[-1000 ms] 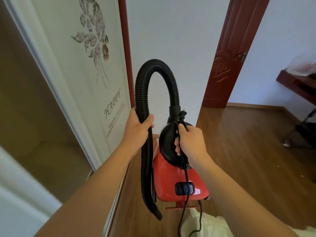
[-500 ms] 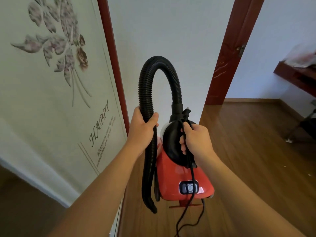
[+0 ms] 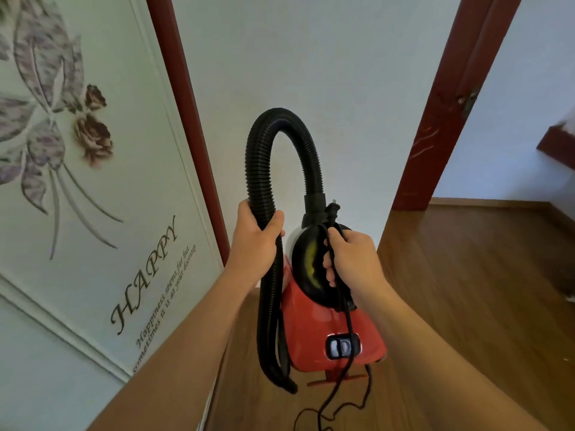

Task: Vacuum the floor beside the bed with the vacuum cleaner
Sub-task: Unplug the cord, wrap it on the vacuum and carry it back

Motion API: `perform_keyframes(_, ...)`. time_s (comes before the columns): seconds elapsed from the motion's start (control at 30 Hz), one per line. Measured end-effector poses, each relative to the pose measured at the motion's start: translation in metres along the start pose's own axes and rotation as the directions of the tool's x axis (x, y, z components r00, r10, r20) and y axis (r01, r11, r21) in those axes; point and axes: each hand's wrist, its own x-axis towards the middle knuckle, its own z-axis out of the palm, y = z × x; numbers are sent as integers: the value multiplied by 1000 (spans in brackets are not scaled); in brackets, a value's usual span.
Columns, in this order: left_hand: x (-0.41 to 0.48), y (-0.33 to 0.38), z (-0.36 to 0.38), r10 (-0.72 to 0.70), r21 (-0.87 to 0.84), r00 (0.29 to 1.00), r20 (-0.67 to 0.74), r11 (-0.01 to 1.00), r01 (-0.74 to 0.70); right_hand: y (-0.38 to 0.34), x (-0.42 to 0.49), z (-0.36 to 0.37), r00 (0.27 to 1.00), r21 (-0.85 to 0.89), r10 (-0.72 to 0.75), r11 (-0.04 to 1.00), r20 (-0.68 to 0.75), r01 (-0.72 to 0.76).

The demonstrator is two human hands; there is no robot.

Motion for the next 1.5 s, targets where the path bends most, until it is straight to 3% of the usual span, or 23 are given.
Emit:
perform_keyframes(0.43, 121, -13, 62, -58, -29, 962, -268, 998, 52, -33, 167, -17, 968, -126, -83, 985, 239, 115)
perform_keyframes(0.67, 162, -44, 61, -133, -111, 924, -358, 989, 100, -20, 234, 12, 945, -140, -84, 981, 315, 134)
perform_keyframes(0.83, 194, -85, 58, -156, -77, 883, -442, 988, 136, -6, 285, 40, 910, -157, -78, 975, 408, 154)
perform_keyframes(1.17, 232, -127, 47, -233, -80, 720, -654, 968, 240, -4, 360, 104, 803, -212, -41, 955, 594, 205)
perform_keyframes(1.5, 245, -140, 43, -262, -135, 499, -826, 952, 276, -1, 409, 150, 586, -209, -14, 927, 810, 312)
